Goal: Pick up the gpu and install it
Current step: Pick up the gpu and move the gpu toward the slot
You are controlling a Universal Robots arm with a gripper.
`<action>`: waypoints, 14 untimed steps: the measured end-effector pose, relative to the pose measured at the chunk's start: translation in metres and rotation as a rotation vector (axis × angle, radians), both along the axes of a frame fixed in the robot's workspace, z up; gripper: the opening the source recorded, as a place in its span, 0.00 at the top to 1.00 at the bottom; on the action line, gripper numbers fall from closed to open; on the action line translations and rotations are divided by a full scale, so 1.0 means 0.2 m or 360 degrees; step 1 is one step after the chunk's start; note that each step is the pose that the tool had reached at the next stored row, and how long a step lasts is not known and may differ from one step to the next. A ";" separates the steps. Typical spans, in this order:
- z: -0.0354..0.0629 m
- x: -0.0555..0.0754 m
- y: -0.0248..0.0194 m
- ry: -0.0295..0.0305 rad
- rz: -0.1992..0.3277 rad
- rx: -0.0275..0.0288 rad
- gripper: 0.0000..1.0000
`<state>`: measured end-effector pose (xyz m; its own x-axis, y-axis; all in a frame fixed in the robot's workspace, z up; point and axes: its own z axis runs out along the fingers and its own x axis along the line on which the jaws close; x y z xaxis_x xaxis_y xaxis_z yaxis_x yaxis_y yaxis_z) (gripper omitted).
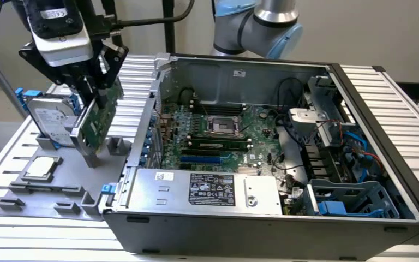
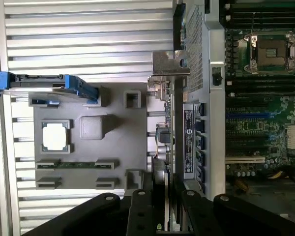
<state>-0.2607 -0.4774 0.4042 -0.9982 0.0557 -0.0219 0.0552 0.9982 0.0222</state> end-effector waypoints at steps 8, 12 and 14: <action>0.163 0.18 0.000 0.00090 0.0000 0.00002 0.73; 0.173 0.27 0.001 0.00108 0.0000 0.00001 0.73; 0.173 0.32 0.001 0.00109 0.0000 0.00003 0.73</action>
